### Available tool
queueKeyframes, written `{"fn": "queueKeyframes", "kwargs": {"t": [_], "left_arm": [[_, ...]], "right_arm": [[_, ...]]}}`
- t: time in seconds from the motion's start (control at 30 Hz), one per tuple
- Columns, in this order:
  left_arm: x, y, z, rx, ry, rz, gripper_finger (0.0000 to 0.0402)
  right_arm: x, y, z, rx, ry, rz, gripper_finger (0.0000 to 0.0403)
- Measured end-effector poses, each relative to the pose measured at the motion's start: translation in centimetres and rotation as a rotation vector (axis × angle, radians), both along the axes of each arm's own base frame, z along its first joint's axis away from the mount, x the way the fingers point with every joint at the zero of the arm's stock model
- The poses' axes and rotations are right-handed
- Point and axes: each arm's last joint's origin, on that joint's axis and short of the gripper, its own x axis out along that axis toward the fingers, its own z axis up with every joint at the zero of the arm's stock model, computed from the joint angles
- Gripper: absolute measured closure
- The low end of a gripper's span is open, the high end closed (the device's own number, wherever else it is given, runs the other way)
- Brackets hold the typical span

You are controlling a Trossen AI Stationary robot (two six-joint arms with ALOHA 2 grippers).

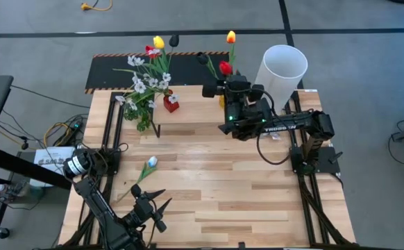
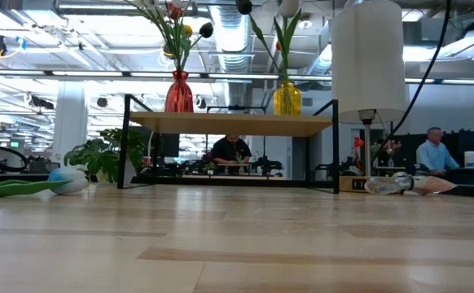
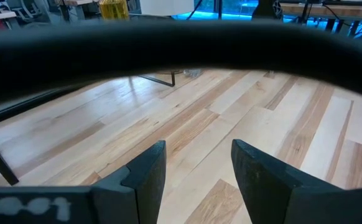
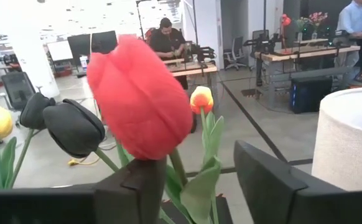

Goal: Pick and place flowers into a vace then onto a shelf
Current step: Put the red flower into the yellow vase on the shelf

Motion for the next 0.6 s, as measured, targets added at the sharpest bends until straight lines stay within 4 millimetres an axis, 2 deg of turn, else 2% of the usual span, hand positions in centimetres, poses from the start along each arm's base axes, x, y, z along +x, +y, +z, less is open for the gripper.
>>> {"fn": "queueKeyframes", "kwargs": {"t": [0.27,0.47,0.6], "left_arm": [[0.0,0.0,0.0,0.000,0.000,0.000,0.0229],[0.0,0.0,0.0,0.001,0.004,0.001,0.0229],[0.0,0.0,0.0,0.001,0.005,0.002,0.0229]], "right_arm": [[0.2,0.4,-0.1,-0.001,0.027,0.012,0.0178],[0.3,1.2,-0.2,-0.002,0.036,0.033,0.0177],[0.0,0.9,0.1,0.000,0.015,0.024,0.0187]]}}
